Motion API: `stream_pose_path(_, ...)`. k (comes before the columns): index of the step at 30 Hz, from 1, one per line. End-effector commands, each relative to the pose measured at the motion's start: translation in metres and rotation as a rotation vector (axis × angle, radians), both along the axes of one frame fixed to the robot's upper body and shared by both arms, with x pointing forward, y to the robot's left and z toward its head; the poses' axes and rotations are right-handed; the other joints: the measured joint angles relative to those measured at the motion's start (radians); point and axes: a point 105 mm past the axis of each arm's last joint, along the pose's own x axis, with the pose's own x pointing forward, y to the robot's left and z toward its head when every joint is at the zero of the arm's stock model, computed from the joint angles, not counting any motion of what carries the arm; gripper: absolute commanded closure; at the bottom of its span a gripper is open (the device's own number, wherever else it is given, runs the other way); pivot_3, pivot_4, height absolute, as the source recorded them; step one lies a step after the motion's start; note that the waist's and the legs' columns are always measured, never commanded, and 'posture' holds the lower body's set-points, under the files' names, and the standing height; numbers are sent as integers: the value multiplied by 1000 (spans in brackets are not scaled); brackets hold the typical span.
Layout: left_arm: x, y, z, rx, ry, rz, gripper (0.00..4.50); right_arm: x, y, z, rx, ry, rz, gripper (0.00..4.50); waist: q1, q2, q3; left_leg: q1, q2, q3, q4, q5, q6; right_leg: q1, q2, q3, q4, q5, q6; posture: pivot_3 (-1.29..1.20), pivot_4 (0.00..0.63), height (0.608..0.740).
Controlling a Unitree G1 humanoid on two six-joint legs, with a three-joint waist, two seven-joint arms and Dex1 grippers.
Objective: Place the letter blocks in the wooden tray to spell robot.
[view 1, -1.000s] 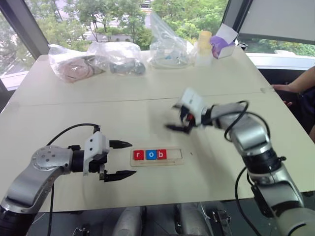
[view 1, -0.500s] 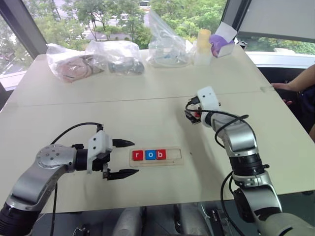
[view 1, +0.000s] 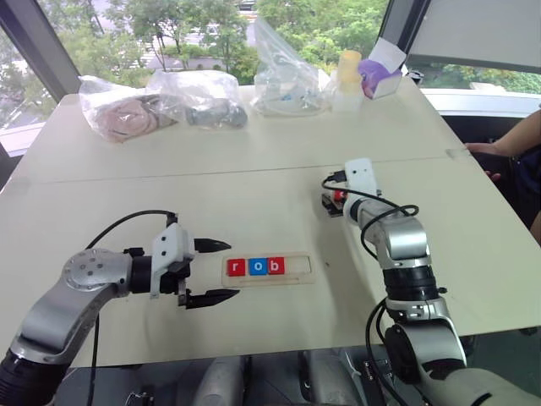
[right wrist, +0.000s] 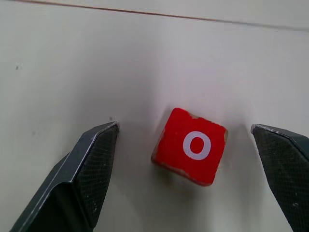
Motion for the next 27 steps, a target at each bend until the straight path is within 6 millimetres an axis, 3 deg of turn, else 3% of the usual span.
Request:
stream_pose_path(1,-4,-3,6,-2,-31,-14,0,3,1,5,88,18,-39,31,-1,0,0,0,0,0,0,0,0,0,0,0,0,0,0,0,150,740)
stream_pose_path(2,-4,-3,6,-2,-31,-12,0,4,1,5,99,23,-44,31,-1,0,0,0,0,0,0,0,0,0,0,0,0,0,0,0,150,740)
stream_pose_path(5,-4,-2,6,0,-33,-10,0,4,4,5,104,36,-46,900,0,0,0,1,0,0,0,0,0,1,0,0,0,0,0,0,150,740)
stream_pose_path(10,-3,-2,6,-1,-34,-8,0,-1,10,1,114,60,-41,3333,-5,0,0,2,0,0,0,0,0,1,0,0,0,0,0,0,150,740)
stream_pose_path(12,-3,-3,5,-2,-33,-9,0,-5,13,1,112,72,-27,3332,-7,0,0,2,1,0,0,0,0,1,1,0,1,0,0,0,150,740)
stream_pose_path(15,-2,-4,5,-6,-33,-12,0,-27,7,8,39,71,39,3332,-2,0,0,2,1,0,0,0,0,1,0,0,1,0,0,0,150,740)
stream_pose_path(20,-4,-4,3,-9,-19,-27,0,-85,-4,2,53,194,100,3332,6,0,0,1,0,0,0,0,1,2,-1,0,-1,0,0,0,150,740)
stream_pose_path(27,-2,-5,4,-19,-19,-30,0,-119,-3,-6,101,170,130,3332,3,0,-1,2,1,0,0,0,1,3,0,-1,0,0,0,0,150,740)
